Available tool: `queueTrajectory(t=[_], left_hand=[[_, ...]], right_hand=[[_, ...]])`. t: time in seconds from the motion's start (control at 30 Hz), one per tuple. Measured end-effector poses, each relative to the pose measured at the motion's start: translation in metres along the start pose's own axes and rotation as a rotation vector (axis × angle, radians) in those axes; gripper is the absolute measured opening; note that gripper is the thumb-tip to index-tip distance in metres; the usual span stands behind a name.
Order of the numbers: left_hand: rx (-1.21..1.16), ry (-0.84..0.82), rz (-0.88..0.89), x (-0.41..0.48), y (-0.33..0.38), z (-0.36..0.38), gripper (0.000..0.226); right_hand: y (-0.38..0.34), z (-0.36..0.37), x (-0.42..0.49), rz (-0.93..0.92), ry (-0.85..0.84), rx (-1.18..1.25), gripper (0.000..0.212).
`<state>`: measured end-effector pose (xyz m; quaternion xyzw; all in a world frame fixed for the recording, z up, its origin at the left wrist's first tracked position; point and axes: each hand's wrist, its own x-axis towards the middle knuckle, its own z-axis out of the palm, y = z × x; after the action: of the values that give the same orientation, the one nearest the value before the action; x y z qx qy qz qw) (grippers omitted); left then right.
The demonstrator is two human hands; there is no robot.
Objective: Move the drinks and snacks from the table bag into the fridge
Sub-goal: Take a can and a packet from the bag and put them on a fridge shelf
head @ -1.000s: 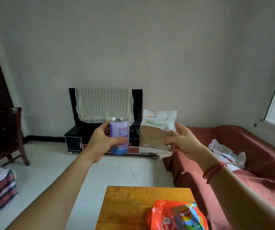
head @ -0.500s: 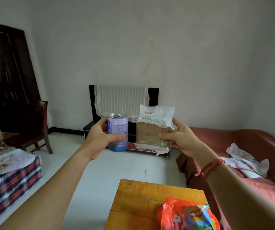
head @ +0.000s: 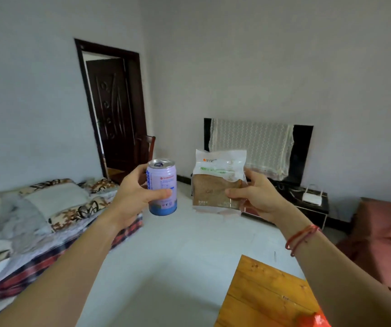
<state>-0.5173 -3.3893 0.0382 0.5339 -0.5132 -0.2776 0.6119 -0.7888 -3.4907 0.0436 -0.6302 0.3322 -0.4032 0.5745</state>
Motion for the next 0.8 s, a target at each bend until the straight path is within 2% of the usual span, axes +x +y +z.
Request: queueTrajectory(t=[0.27,0.43,0.63,0.73,0.8], left_hand=[[0.047,0.241,-0.033,-0.043,0.007,-0.151,0.062],[0.089,0.399,-0.055,-0.083,0.015,-0.219,0.065],[0.19,0.581,-0.069,-0.136,0.032,-0.258,0.066],[0.224,0.707,-0.068,-0.165,0.042,-0.262,0.06],[0.228,0.789,-0.077,-0.184,0.049,-0.261,0.057]], right_hand=[[0.01,0.151,0.054,0.022,-0.23,0.02,0.057],[0.004,0.231,0.066,0.009,-0.415,0.037,0.047],[0.003,0.305,0.077,-0.014,-0.64,0.081,0.052],[0.002,0.339,0.082,-0.041,-0.772,0.066,0.061],[-0.002,0.358,0.078,-0.06,-0.871,0.065,0.06]])
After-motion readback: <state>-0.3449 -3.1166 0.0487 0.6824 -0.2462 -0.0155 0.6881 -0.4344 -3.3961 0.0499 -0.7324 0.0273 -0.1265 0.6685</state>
